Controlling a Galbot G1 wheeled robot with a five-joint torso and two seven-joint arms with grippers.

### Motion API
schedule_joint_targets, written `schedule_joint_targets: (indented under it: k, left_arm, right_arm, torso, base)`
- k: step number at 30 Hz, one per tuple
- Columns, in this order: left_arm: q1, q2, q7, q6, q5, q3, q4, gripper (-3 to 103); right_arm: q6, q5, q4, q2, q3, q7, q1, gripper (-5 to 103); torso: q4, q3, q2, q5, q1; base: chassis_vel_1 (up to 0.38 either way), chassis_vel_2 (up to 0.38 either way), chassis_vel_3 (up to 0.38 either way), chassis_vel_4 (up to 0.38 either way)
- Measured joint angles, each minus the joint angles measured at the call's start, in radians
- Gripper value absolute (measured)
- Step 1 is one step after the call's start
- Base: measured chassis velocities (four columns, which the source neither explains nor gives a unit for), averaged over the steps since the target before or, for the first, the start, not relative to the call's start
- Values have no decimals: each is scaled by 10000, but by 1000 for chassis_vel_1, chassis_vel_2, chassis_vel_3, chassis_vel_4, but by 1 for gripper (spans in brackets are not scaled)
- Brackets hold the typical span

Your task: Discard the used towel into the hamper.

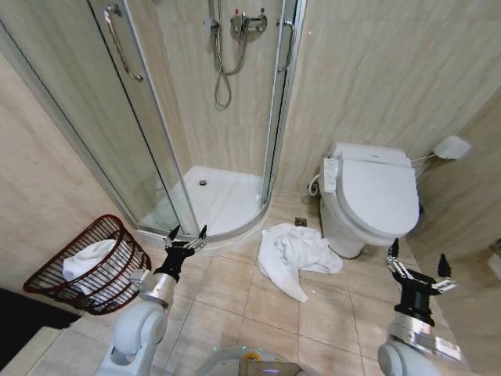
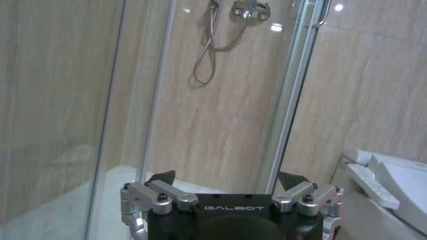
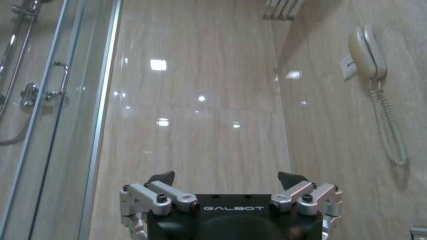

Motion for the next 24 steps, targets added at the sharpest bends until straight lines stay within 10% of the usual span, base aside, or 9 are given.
schedule_joint_targets:
  k: [24]
  left_arm:
    - [0, 0, 0, 0, 0, 0, 0, 100]
  right_arm:
    - [153, 74, -44, 1, 34, -19, -125, 100]
  torso:
    - [0, -633, -969, 0, -337]
  base:
    - [0, 0, 0, 0]
